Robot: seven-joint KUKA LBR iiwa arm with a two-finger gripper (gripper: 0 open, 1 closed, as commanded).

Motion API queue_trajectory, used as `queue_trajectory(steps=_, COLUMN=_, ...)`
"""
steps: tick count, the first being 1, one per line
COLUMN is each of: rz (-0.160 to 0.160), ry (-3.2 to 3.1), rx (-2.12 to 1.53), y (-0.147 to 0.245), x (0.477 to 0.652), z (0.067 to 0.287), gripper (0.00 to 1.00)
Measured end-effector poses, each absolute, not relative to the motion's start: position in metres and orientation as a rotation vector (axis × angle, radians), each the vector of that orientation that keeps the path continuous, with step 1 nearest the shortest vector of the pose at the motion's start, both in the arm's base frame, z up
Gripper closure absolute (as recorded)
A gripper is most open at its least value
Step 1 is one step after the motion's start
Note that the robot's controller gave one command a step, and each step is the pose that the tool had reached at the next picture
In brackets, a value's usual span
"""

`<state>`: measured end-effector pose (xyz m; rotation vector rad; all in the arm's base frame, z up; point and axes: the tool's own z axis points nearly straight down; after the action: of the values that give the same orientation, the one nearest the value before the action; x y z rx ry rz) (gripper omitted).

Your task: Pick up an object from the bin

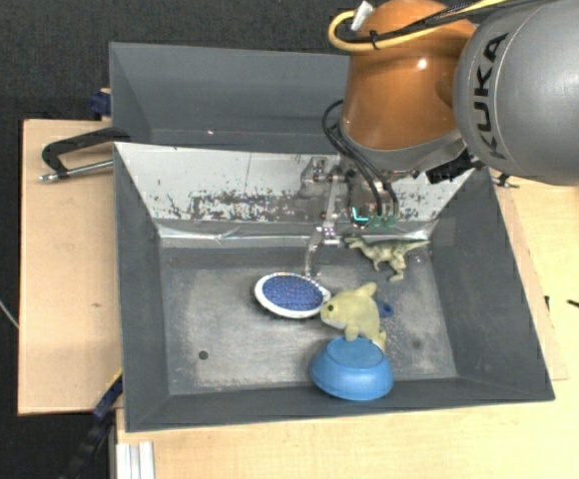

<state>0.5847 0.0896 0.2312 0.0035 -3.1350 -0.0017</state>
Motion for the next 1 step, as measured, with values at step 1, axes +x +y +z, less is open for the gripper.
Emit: queue_trajectory(steps=1, rz=0.000, ry=-3.112, rx=-0.373, y=0.0946, x=0.5676, z=0.1267, gripper=0.00)
